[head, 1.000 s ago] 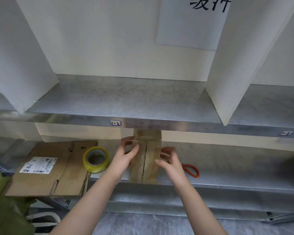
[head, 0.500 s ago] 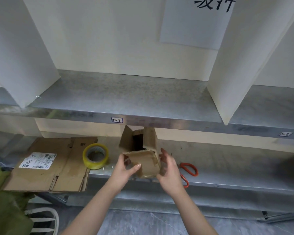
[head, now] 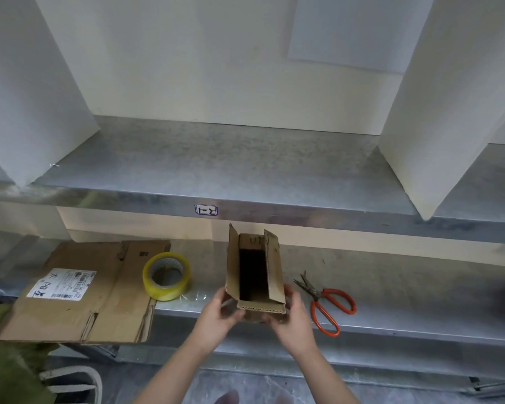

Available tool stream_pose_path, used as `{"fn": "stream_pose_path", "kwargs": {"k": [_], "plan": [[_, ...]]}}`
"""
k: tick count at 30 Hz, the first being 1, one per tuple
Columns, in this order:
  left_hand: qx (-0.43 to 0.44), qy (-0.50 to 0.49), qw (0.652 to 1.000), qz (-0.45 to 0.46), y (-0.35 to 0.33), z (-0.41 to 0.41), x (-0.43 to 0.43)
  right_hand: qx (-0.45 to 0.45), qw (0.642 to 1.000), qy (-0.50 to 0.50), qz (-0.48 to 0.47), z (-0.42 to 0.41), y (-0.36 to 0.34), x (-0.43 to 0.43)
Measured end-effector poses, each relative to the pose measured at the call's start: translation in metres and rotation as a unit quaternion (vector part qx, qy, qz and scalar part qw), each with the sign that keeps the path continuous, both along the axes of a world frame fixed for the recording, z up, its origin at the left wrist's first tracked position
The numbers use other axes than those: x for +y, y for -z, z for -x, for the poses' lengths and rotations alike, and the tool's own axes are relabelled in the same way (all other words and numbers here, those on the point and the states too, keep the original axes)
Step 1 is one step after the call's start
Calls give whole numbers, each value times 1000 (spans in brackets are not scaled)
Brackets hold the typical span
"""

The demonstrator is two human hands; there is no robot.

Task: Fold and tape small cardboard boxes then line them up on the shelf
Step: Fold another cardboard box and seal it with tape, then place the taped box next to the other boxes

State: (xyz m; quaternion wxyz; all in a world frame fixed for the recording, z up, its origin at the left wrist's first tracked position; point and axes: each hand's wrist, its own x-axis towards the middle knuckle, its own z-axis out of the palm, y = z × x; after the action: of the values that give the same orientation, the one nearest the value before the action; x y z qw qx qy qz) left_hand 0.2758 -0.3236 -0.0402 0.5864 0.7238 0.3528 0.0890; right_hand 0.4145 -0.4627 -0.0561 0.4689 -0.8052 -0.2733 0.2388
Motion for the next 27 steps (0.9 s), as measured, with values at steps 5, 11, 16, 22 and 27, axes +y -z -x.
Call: {"fn": "stream_pose_path", "kwargs": {"k": [5,11,16,22,27], "plan": [[132,148,920,-338,-12,10,31,1,1000,28,-5,2,-7,-1],[148,237,815,-507,-41,0,42,-13,996,74,-44,-8,-35,-41],[115,299,768,-554,-53,-34,0,-8,993,102,-61,-24,-44,-108],[58,325,758,-562,-48,-95,-103,-8,990,131,-49,-53,-46,-214],[56,330,776,-535,-38,-148,-207,0,986,158,-43,-96,-56,-318]]}}
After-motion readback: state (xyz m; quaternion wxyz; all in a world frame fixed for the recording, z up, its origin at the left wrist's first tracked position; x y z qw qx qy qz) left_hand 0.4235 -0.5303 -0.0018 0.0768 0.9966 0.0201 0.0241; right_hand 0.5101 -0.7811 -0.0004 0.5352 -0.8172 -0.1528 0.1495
